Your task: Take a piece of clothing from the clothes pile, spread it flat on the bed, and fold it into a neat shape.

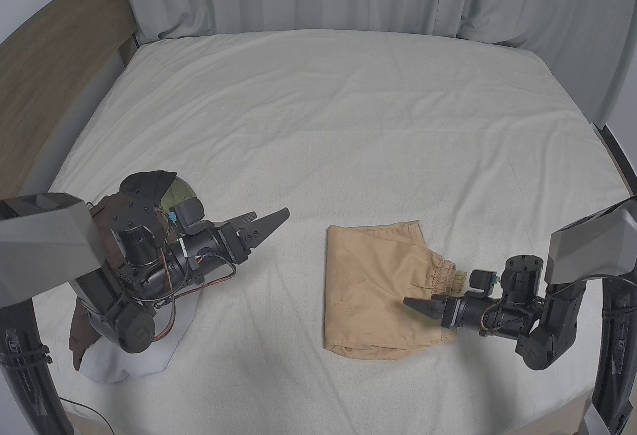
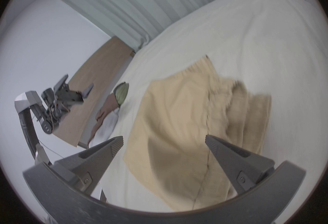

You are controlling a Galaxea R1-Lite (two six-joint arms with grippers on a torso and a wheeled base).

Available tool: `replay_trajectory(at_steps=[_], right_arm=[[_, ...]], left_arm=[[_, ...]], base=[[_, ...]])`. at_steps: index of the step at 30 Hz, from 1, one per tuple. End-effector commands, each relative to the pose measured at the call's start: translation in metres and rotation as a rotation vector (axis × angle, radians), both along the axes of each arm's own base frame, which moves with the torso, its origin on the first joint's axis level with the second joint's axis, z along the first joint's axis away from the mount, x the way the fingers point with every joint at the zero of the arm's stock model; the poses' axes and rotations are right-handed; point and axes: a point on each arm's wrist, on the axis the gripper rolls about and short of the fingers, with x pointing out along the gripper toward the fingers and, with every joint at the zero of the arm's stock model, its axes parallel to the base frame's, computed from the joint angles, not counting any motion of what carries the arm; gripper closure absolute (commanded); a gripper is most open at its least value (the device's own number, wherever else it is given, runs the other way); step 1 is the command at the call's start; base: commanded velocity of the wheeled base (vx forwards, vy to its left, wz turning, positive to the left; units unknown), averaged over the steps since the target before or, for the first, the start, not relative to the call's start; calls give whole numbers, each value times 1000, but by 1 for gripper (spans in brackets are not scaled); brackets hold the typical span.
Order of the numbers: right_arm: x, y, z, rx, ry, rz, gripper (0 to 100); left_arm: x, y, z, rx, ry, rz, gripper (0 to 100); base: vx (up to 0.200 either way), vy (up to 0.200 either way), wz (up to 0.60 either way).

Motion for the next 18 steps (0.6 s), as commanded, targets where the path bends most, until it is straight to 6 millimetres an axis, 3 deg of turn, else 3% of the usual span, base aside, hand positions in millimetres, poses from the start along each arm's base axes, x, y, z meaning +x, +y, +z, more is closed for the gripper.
replay_trajectory(at_steps=[1,11,18], right_arm=[[19,-3,24,55,-105,-36,0],[31,-12,-3,23,-52,-121,0],[34,-16,-5,16,-53,-147,0]], left_arm=[[-1,0,4,-3,-12,2,0],[-4,2,9,35,-63,4,0],[-5,2,9,38,-65,4,0]], base=[[0,0,0],[0,0,0],[0,0,0]])
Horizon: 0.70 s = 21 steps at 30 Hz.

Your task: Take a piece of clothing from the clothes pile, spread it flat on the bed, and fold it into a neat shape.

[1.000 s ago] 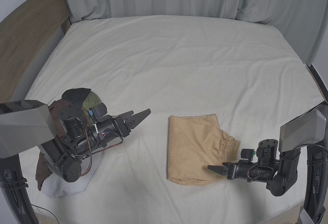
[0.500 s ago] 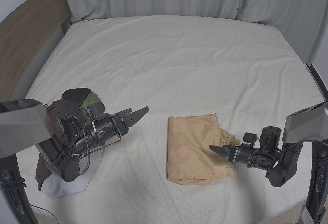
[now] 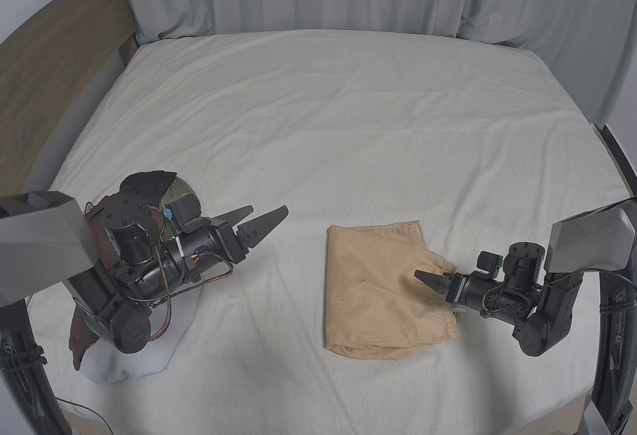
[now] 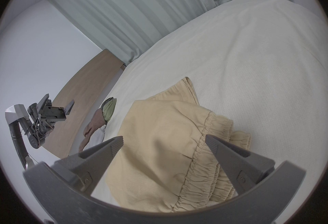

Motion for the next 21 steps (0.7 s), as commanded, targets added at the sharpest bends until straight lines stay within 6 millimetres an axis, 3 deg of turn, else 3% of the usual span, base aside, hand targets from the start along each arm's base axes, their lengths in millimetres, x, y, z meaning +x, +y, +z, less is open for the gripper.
replay_trajectory(at_steps=[1,8,14,17,21], right_arm=[[1,-1,-5,-3,11,-4,0],[-4,1,-2,0,16,13,0],[-28,-2,18,-35,-7,78,0],[-46,-15,13,-103,11,133,0],[-55,-32,4,-189,6,164,0]], left_arm=[[0,0,1,-2,-2,0,0],[-1,0,1,0,-3,-2,0],[-8,1,11,17,-48,-3,0],[-20,5,9,114,-110,-17,0],[-26,7,6,228,-209,-65,0]], base=[[0,0,0],[0,0,0],[0,0,0],[0,0,0],[0,0,0]])
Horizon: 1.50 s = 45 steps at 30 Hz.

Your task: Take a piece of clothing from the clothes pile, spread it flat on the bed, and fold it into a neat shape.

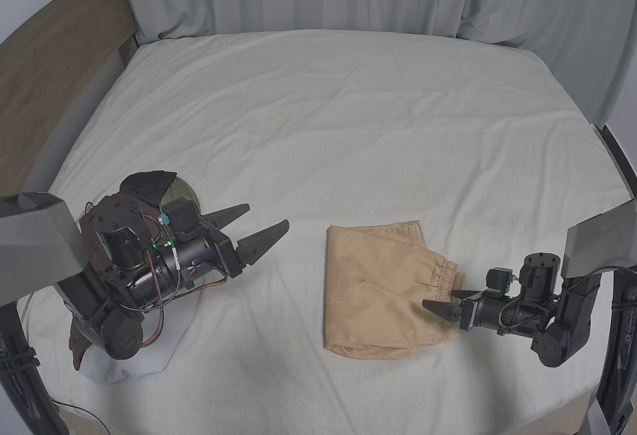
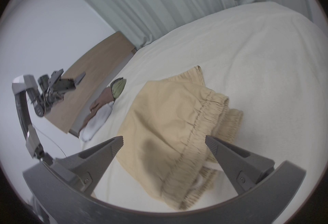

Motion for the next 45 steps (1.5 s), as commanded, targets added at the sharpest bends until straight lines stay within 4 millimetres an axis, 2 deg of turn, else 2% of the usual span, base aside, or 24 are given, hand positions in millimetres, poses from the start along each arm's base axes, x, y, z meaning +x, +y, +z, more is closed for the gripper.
replay_trajectory(at_steps=[1,2,6,12,20,28,34,45], right_arm=[[-15,-20,-2,-58,10,16,0],[-17,-30,-11,-100,15,18,0],[-21,-35,-19,-109,54,5,0],[-26,-36,-22,-112,83,3,0],[-22,-33,-30,-103,107,8,0],[-12,-13,-41,29,214,-21,0],[-5,-5,-62,14,242,-14,0],[12,1,-60,25,173,-12,0]], left_arm=[[-12,4,1,79,-64,-39,0],[-20,6,-3,161,-125,-94,0],[-29,6,-5,182,-130,-139,0],[-28,7,-3,179,-139,-136,0],[-29,7,-4,182,-135,-134,0],[-29,8,-4,183,-130,-131,0],[-30,8,-5,184,-129,-133,0],[-30,8,-4,183,-130,-131,0]], base=[[0,0,0],[0,0,0],[0,0,0],[0,0,0],[0,0,0],[0,0,0],[0,0,0],[0,0,0]])
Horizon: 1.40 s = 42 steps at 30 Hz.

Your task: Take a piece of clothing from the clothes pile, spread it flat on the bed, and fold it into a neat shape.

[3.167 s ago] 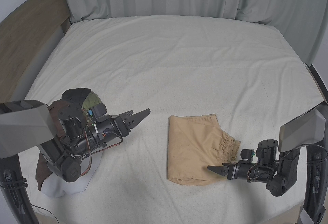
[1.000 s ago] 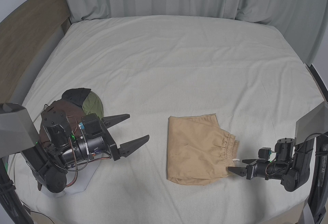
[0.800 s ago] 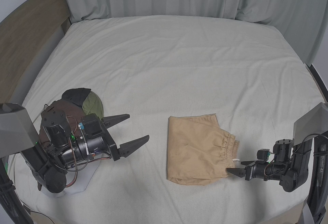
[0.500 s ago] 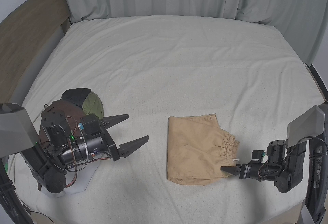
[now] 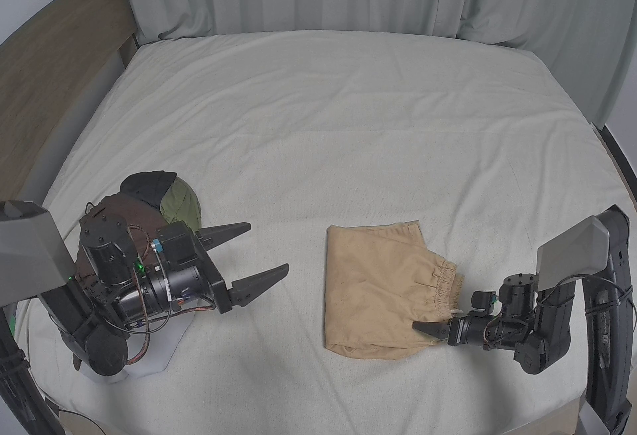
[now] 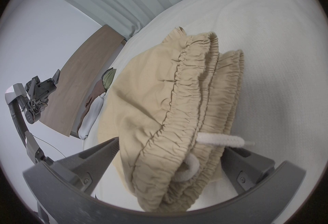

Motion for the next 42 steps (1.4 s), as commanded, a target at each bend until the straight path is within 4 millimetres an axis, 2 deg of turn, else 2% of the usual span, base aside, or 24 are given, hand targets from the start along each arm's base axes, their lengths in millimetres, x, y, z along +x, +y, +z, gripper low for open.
replay_trajectory(at_steps=[1,10,11,29,33,39,42], right_arm=[[3,1,-3,-2,-3,-2,0],[2,1,-2,-1,0,-1,0],[2,1,-2,-1,0,-1,100],[1,4,1,1,-10,8,100],[2,6,16,12,-53,17,100],[-6,16,53,42,-140,57,100],[-9,21,63,55,-164,75,100]], left_arm=[[0,0,0,0,-1,0,0],[0,0,0,3,-9,2,0],[0,0,0,3,-8,2,0],[-1,1,5,-2,-23,3,0],[-2,2,7,-3,-28,3,0],[-3,2,8,-5,-32,3,0],[-3,2,8,-5,-32,3,0]], base=[[0,0,0],[0,0,0],[0,0,0],[0,0,0],[0,0,0],[0,0,0],[0,0,0]])
